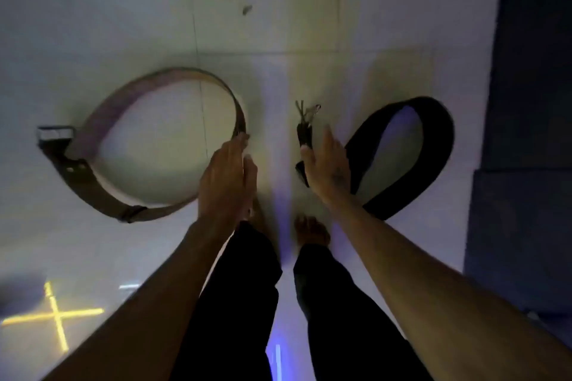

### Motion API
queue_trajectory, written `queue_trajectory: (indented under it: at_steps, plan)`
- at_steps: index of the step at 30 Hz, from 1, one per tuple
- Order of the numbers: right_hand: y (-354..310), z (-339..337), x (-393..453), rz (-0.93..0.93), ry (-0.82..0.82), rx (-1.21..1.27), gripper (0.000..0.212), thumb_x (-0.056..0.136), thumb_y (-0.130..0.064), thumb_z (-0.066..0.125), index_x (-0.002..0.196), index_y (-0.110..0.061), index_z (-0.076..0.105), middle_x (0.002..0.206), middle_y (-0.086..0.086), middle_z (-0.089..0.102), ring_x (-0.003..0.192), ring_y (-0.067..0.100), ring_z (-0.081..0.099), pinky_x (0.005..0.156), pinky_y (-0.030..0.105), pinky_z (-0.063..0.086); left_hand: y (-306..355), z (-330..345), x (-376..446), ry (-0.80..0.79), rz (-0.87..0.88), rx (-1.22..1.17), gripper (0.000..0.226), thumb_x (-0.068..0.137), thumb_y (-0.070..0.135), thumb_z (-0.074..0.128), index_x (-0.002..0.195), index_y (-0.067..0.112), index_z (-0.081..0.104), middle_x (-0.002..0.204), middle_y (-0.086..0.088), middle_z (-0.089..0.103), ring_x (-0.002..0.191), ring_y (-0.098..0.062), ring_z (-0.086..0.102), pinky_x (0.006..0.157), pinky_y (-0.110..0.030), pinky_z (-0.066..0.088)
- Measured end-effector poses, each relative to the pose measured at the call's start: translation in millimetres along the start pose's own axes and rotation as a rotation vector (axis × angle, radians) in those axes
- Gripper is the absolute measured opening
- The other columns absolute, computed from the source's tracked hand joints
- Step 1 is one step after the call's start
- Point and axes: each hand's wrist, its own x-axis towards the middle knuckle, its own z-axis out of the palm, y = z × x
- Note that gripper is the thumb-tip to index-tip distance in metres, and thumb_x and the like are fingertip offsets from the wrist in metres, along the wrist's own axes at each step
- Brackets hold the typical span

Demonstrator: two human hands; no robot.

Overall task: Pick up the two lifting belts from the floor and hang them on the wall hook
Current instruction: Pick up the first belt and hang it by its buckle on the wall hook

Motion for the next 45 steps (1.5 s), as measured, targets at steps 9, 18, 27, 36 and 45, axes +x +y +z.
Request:
queue_trajectory:
  at_steps: [9, 18, 27, 36, 45]
  plan:
    - [-28, -13, 12, 0.125, 0.052, 0.167, 0.02, 0.098, -0.018, 0.056, 0.117, -0.01, 0.054, 0.115, 0.014, 0.07, 0.108, 0.037, 0.065, 0.085, 0.043, 0.052, -6, -6, 8, -0.251, -0.019, -0.111, 0.044, 0.096, 0.021, 0.061, 0.139, 0.016, 0.054, 0.135, -0.004, 0.062, 0.122, -0.02, 0.06, 0.097, -0.027, 0.041]
    - [-81, -277, -183, -0.195, 0.048, 0.471, 0.025, 0.096, -0.003, 0.055, 0.12, -0.01, 0.052, 0.098, -0.001, 0.065, 0.089, 0.016, 0.062, 0.068, 0.022, 0.045, 186, -201, -62, -0.384, -0.209, -0.536, 0.089, 0.078, 0.042, 0.082, 0.151, 0.01, 0.042, 0.143, -0.011, 0.059, 0.132, -0.025, 0.057, 0.109, -0.036, 0.048]
    - [-115, -506, -344, -0.423, 0.112, 0.814, 0.027, 0.094, 0.004, 0.058, 0.107, -0.019, 0.056, 0.093, 0.008, 0.074, 0.084, 0.016, 0.075, 0.069, 0.03, 0.06, 388, -379, -175, -0.103, 0.215, -0.731, 0.062, 0.085, -0.002, 0.074, 0.138, 0.017, 0.049, 0.107, -0.012, 0.073, 0.102, -0.024, 0.073, 0.094, -0.042, 0.059]
    - [-165, -621, -531, -0.74, 0.241, 1.054, 0.016, 0.091, -0.017, 0.068, 0.105, -0.01, 0.068, 0.094, 0.005, 0.074, 0.089, 0.022, 0.07, 0.082, 0.041, 0.058, 486, -518, -327, 0.265, 0.596, -0.806, 0.057, 0.087, -0.007, 0.068, 0.136, 0.018, 0.055, 0.103, -0.012, 0.074, 0.089, -0.016, 0.071, 0.077, -0.025, 0.06]
    - [-211, -744, -713, -0.91, 0.337, 1.08, 0.018, 0.094, -0.02, 0.063, 0.077, -0.022, 0.07, 0.069, -0.011, 0.069, 0.061, 0.007, 0.064, 0.053, 0.02, 0.047, 562, -639, -489, 0.497, 0.837, -0.893, 0.05, 0.085, 0.001, 0.075, 0.131, 0.015, 0.059, 0.102, -0.013, 0.076, 0.088, -0.022, 0.073, 0.074, -0.028, 0.061]
